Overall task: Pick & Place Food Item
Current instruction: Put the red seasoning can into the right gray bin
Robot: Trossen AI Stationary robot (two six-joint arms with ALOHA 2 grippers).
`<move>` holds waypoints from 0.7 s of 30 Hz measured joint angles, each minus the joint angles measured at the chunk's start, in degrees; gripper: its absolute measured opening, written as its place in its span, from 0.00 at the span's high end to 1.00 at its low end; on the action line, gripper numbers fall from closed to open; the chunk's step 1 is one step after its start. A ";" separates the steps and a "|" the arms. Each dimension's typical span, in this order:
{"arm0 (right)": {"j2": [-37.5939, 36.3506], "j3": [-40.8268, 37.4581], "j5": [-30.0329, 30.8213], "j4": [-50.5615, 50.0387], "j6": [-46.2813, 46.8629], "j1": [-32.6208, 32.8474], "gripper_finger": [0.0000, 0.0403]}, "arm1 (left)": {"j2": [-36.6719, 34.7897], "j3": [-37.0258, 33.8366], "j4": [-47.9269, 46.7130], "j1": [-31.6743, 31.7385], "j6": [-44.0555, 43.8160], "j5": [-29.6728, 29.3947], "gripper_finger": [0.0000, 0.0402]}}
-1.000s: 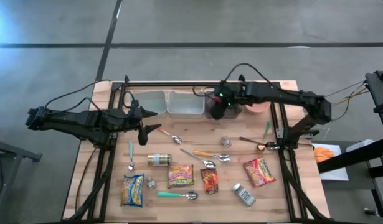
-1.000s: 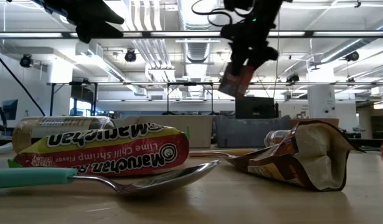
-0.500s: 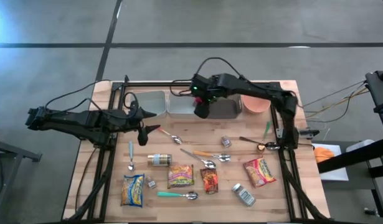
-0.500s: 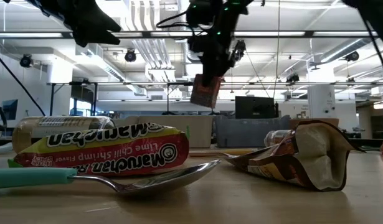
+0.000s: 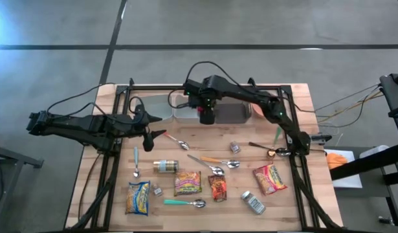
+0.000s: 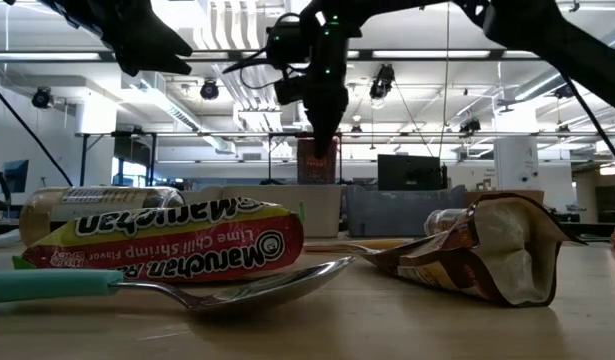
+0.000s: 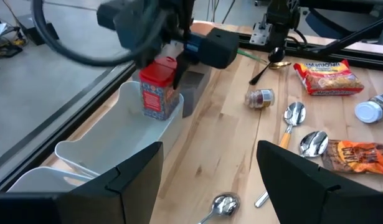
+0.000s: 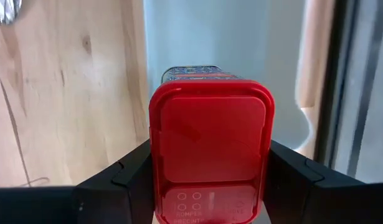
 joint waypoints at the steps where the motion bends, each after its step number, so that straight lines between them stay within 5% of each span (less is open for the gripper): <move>1: 0.18 0.00 -0.96 -0.04 -0.22 -0.02 0.47 | 0.00 0.00 -0.05 0.00 0.08 0.00 0.35; 21: 3.34 -0.37 -5.10 1.97 -1.58 -0.68 0.47 | -0.04 0.04 -0.02 0.00 3.22 0.02 0.35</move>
